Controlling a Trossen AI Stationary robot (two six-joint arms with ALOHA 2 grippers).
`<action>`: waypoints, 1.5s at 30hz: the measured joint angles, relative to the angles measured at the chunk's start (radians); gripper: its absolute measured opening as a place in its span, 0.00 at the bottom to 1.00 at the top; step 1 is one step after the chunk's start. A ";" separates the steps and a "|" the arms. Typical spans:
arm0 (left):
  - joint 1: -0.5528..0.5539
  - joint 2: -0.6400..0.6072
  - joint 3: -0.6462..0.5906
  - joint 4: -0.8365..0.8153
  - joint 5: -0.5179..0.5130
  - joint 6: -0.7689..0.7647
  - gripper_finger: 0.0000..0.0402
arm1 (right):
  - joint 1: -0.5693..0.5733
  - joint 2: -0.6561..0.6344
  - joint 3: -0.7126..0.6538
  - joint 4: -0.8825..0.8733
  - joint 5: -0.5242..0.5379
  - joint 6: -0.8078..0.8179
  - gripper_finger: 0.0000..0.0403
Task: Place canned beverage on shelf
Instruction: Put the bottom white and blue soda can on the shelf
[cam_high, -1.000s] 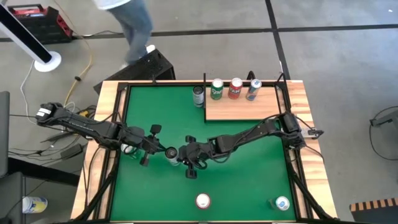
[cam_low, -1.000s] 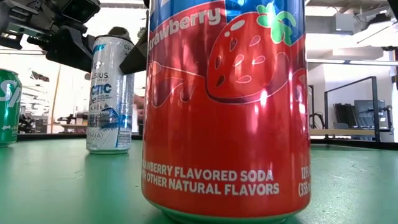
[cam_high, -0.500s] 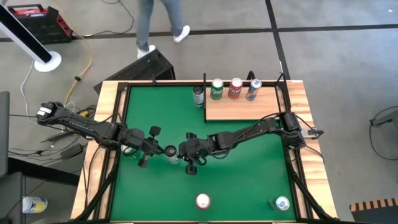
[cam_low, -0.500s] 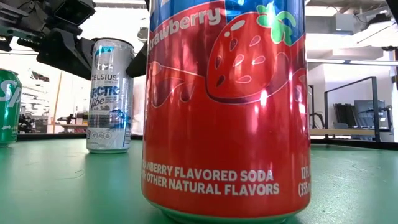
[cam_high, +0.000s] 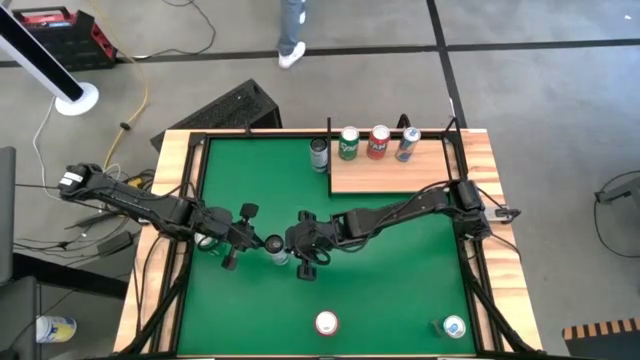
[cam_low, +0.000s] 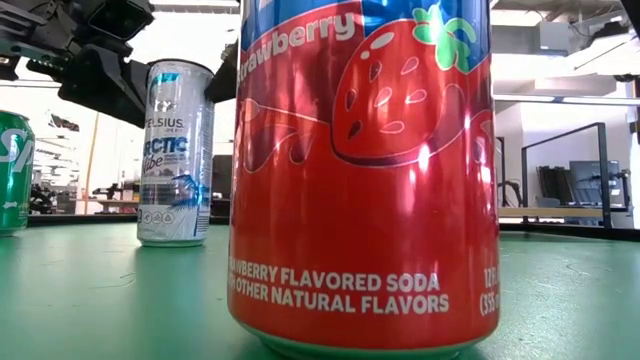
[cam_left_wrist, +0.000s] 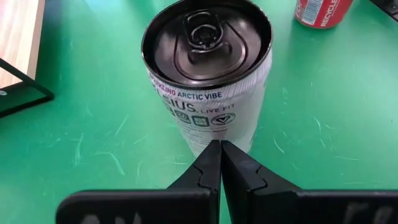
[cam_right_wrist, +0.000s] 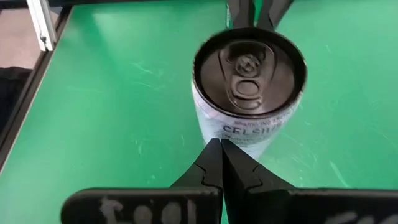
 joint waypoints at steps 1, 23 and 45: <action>0.000 -0.001 0.000 -0.001 0.000 -0.002 0.00 | 0.000 0.000 0.005 -0.013 0.000 0.000 0.05; -0.038 -0.186 0.006 -0.138 -0.079 0.017 0.00 | 0.045 -0.001 0.282 -0.225 0.006 0.011 0.11; -0.037 -0.632 0.061 -0.188 -0.109 0.011 0.00 | 0.000 0.000 0.299 -0.191 0.029 -0.019 0.67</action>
